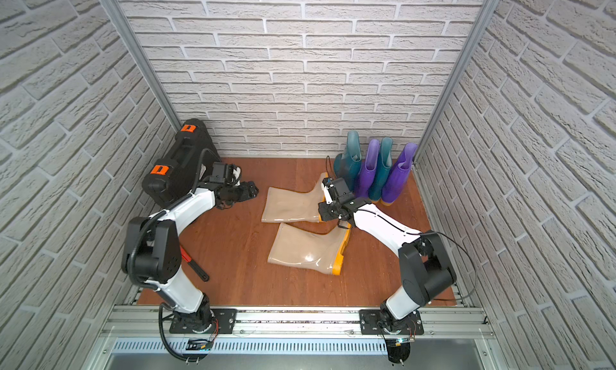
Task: Match and arrange rain boots in pairs
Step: Adjust the rain boot at the center of the board.
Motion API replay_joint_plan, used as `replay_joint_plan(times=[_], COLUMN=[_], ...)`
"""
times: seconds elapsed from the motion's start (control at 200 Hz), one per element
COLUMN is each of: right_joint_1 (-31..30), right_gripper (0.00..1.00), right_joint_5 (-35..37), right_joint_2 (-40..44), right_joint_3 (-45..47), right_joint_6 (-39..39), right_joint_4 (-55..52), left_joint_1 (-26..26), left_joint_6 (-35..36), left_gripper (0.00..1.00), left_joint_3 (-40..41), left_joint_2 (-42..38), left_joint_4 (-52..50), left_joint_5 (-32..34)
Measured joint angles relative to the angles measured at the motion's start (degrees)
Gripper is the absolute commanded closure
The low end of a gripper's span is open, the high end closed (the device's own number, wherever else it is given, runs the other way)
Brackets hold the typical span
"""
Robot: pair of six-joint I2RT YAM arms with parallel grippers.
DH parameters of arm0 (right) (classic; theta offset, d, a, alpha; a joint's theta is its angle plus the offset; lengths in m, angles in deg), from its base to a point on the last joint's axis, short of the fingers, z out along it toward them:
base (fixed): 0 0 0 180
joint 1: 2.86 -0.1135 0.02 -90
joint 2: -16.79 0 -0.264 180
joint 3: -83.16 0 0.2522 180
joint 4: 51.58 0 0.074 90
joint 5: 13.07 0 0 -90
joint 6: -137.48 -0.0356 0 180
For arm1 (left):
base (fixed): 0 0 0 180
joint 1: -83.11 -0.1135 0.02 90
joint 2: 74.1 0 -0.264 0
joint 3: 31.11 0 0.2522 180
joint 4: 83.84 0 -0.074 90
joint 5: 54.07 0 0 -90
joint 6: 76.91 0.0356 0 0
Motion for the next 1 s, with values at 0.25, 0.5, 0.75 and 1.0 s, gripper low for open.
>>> replay_joint_plan(times=[0.25, 0.5, 0.75, 1.0], right_joint_1=[-0.79, -0.83, -0.83, -0.83], right_gripper=[0.56, 0.57, 0.57, 0.57], right_joint_5=[-0.72, -1.33, -1.33, -1.31], right_joint_2=[-5.88, -7.41, -7.41, -7.43], right_joint_3=[-3.02, -3.06, -3.06, -3.06], right_joint_6=[-2.54, -3.23, -3.26, -3.26], right_joint_4=[0.15, 0.37, 0.42, 0.42], left_joint_1=[0.04, 0.04, 0.04, 0.17], left_joint_6=[1.31, 3.48, 4.81, 5.05], left_gripper=[0.23, 0.28, 0.38, 0.51], left_joint_3=[-6.38, -12.76, -16.72, -17.18], left_joint_2=[11.02, 19.8, 24.11, 25.46], left_joint_4=[3.21, 5.51, 6.67, 7.34], left_joint_5=[-10.43, -17.84, -22.53, -27.41])
